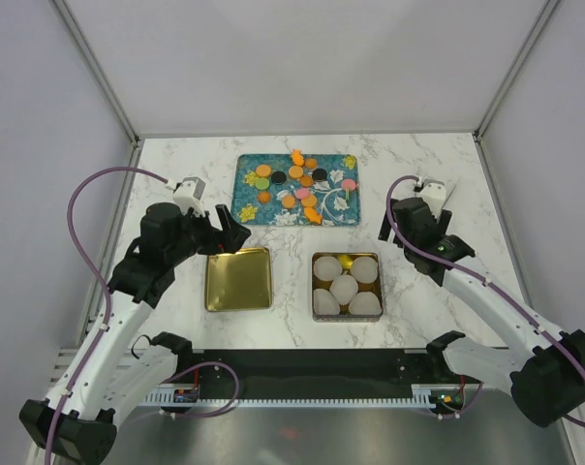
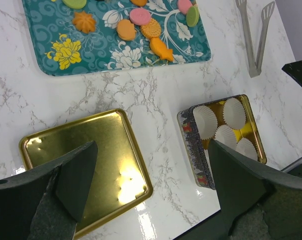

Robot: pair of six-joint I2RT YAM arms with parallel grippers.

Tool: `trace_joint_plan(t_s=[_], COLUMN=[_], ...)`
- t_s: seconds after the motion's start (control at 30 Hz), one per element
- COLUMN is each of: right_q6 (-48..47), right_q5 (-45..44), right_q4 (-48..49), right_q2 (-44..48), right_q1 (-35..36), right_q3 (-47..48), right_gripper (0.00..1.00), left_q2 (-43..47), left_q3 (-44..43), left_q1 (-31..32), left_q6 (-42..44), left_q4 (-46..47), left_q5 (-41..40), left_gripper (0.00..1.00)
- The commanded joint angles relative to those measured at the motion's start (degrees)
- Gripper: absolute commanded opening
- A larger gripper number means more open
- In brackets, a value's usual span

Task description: Pack the cookies

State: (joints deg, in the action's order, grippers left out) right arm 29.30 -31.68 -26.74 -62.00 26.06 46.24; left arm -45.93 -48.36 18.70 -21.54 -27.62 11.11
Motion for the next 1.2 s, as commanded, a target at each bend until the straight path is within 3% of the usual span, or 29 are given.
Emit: trace_joint_plan(t_s=[0.0, 0.1, 0.2, 0.3, 0.43, 0.6, 1.17], right_q6=[-1.0, -2.48, -4.86, -7.85, -8.21, -7.85, -8.91], right_q5=[0.48, 0.04, 5.71, 11.81, 15.33, 12.0, 14.72], right_q4=[-1.46, -1.73, -1.3, 0.46, 4.94, 8.28, 16.81], right_q2=[0.74, 1.0, -0.49, -4.08, -11.37, -18.06, -39.77], right_q1=[-0.22, -0.4, -5.39, -15.22, -19.55, -21.67, -25.71], right_q3=[3.5, 4.3, 5.35, 6.14, 7.02, 8.25, 16.25], right_gripper=[0.98, 0.98, 0.98, 0.98, 0.98, 0.98, 0.98], left_q2=[0.14, 0.14, 0.05, -0.04, 0.4, 0.14, 0.76], left_q3=[-0.33, -0.33, -0.33, -0.25, -0.07, 0.1, 0.19], left_q1=[-0.15, -0.15, -0.15, -0.15, -0.15, -0.15, -0.15], left_q6=[0.62, 0.45, 0.36, 0.27, 0.1, 0.01, 0.1], left_q4=[0.99, 1.07, 1.25, 1.42, 1.69, 1.69, 1.86], left_q5=[1.72, 2.33, 3.03, 3.48, 3.3, 3.39, 2.86], left_gripper=[1.0, 1.0, 1.0, 1.0, 1.0, 1.0, 1.0])
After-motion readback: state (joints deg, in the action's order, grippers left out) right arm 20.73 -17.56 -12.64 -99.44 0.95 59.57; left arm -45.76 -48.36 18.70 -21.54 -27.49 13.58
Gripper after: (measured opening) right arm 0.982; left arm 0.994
